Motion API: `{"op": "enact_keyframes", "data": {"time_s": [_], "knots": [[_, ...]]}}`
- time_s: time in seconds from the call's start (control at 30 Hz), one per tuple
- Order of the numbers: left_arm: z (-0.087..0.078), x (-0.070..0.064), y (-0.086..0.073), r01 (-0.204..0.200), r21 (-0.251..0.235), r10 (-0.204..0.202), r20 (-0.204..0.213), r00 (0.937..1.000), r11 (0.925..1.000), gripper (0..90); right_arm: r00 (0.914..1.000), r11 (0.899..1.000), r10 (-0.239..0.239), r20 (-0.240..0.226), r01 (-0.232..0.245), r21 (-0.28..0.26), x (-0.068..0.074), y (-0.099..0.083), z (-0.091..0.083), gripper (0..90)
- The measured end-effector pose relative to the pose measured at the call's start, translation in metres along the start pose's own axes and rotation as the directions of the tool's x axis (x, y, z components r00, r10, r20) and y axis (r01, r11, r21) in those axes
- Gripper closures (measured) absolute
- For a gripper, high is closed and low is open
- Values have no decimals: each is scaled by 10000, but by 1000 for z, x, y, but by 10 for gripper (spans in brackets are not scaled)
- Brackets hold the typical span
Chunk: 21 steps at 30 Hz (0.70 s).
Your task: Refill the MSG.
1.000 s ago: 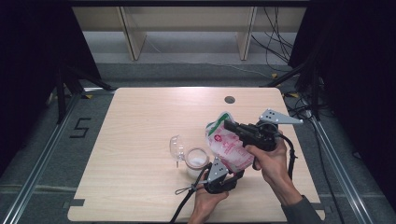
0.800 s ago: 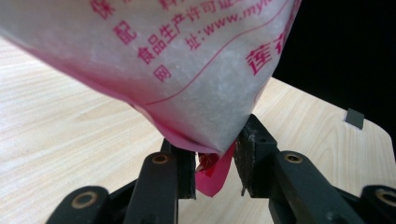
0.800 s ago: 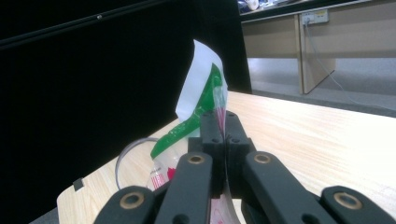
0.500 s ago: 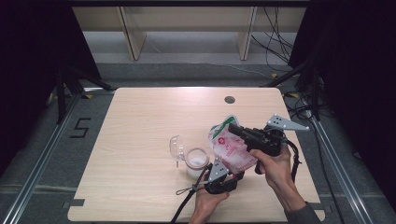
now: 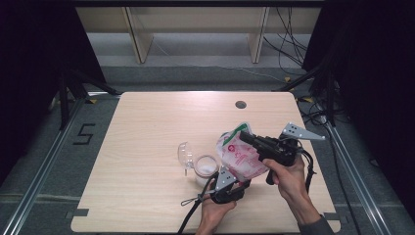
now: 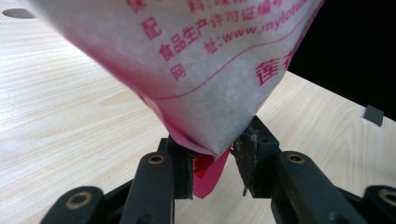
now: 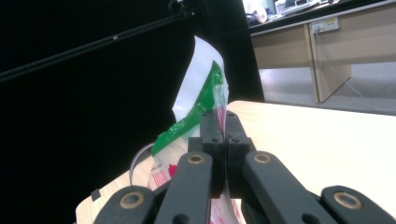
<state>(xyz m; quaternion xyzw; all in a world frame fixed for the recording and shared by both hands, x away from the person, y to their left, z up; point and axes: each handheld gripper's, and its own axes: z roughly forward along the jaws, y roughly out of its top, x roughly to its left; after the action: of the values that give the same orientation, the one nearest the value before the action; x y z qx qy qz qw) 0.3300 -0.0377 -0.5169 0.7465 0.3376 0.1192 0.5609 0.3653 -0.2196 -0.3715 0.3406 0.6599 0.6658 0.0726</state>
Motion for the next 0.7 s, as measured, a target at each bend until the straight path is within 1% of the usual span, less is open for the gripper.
{"op": "enact_keyframes", "data": {"time_s": [0.03,0.07,0.1,0.13,0.17,0.2,0.23,0.27,0.3,0.33,0.37,0.4,0.43,0.47,0.5,0.57,0.63,0.7], "knots": [[0,0,0,-24,76,25,-41,10000,10000,682,10000,10000,68,-55,-68,-43,0,-1,-1,900],[0,0,0,-13,81,14,-30,10000,10000,682,10000,9999,-18,35,19,-120,-2,-1,-2,900],[2,0,-1,98,24,-98,82,9999,9999,682,10000,9999,39,18,-39,-154,-3,-2,-2,900],[2,-1,-1,79,32,-79,66,9999,10000,682,9999,9998,99,24,-98,-156,-4,-3,-3,900],[2,-1,-1,66,51,-67,55,10000,10000,682,9995,9994,324,35,-323,-139,-3,-4,-4,900],[1,-1,-1,59,101,-59,6,10000,9999,681,9995,9993,322,48,-321,-204,-4,-4,-5,900],[1,-1,-1,49,138,-50,17,10000,9999,681,9987,9985,517,3,-517,-197,-3,-5,-6,900],[1,-1,-1,56,138,-56,17,10000,9999,680,9996,9991,266,12,-265,-316,-7,-5,-5,900],[3,-3,-1,333,-103,-331,148,9993,9994,680,9991,9986,429,46,-427,-298,-6,-5,-6,900],[3,-4,-1,325,-93,-324,155,9994,9994,680,9996,9990,257,64,-255,-368,-8,-5,-7,900],[3,-3,-1,258,-48,-257,219,9994,9997,680,9989,9984,457,70,-454,-339,-7,-5,-8,900],[4,-4,-1,294,0,-294,254,9992,9996,680,9993,9987,361,72,-358,-371,-8,-5,-8,900],[4,-3,-1,301,124,-305,284,9991,9995,680,9993,9988,359,72,-357,-322,-8,-6,-8,900],[4,-4,-1,268,228,-273,223,9994,9994,679,9985,9982,532,121,-528,-301,-7,-7,-9,900],[5,-4,-1,338,203,-344,290,9990,9992,678,9989,9987,443,157,-439,-255,-9,-7,-9,900],[6,-4,-1,325,254,-332,281,9991,9991,676,9967,9962,810,90,-807,-327,-11,-9,-10,900],[6,-5,-1,399,335,-409,279,9988,9986,670,9980,9975,611,155,-605,-363,-14,-9,-12,900],[7,-4,-1,355,392,-368,337,9988,9986,660,9980,9976,578,239,-568,-388,-16,-10,-13,900]]}}
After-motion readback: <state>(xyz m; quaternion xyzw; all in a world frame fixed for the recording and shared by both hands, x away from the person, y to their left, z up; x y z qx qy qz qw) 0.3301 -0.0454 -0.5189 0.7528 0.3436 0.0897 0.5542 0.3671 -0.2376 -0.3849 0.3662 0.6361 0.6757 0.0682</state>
